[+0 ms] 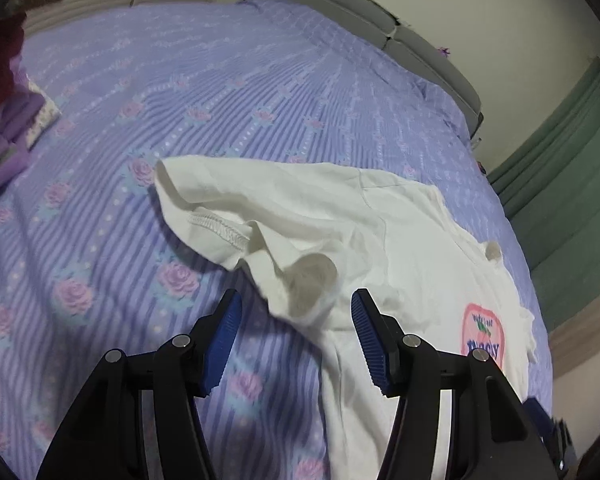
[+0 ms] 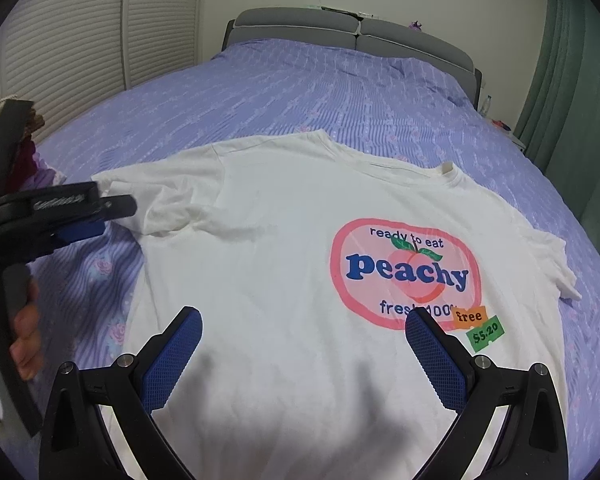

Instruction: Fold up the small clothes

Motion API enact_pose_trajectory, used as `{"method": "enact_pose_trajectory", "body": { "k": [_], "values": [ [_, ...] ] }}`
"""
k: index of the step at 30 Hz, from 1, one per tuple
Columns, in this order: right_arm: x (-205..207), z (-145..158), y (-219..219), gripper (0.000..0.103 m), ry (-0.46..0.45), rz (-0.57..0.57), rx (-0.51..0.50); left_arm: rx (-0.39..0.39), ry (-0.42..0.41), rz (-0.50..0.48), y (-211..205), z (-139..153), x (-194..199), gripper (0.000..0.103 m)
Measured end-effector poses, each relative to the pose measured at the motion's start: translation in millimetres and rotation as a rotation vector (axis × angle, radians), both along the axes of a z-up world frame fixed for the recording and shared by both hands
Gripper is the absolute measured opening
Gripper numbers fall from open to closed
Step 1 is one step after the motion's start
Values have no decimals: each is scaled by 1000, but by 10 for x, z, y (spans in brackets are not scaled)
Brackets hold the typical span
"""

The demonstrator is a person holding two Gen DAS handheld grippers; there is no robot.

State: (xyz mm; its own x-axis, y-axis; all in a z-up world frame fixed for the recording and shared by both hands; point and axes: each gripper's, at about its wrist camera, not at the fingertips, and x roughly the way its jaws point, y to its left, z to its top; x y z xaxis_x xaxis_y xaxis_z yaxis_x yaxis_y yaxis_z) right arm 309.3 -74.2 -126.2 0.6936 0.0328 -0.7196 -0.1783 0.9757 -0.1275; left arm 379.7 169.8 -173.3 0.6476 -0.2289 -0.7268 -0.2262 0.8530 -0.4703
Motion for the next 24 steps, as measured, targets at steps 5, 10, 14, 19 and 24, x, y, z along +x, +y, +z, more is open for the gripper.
{"method": "enact_pose_trajectory", "body": {
  "k": [5, 10, 14, 19, 24],
  "values": [
    [-3, 14, -4, 103, -5, -5, -15, 6, 34, 10, 2, -68, 156, 23],
    [-33, 16, -50, 103, -3, -11, -15, 104, -42, -34, -96, 259, 111, 10],
    [-84, 27, -180, 103, 4, -33, 18, 268, -116, -171, -537, 669, 204, 9],
    [-154, 55, -446, 103, -1, -81, 39, 452, -179, -403, -1491, 944, 392, 9],
    [-211, 83, -863, 103, -11, -164, 21, 620, -93, -615, -2452, 604, 482, 10]
  ]
}}
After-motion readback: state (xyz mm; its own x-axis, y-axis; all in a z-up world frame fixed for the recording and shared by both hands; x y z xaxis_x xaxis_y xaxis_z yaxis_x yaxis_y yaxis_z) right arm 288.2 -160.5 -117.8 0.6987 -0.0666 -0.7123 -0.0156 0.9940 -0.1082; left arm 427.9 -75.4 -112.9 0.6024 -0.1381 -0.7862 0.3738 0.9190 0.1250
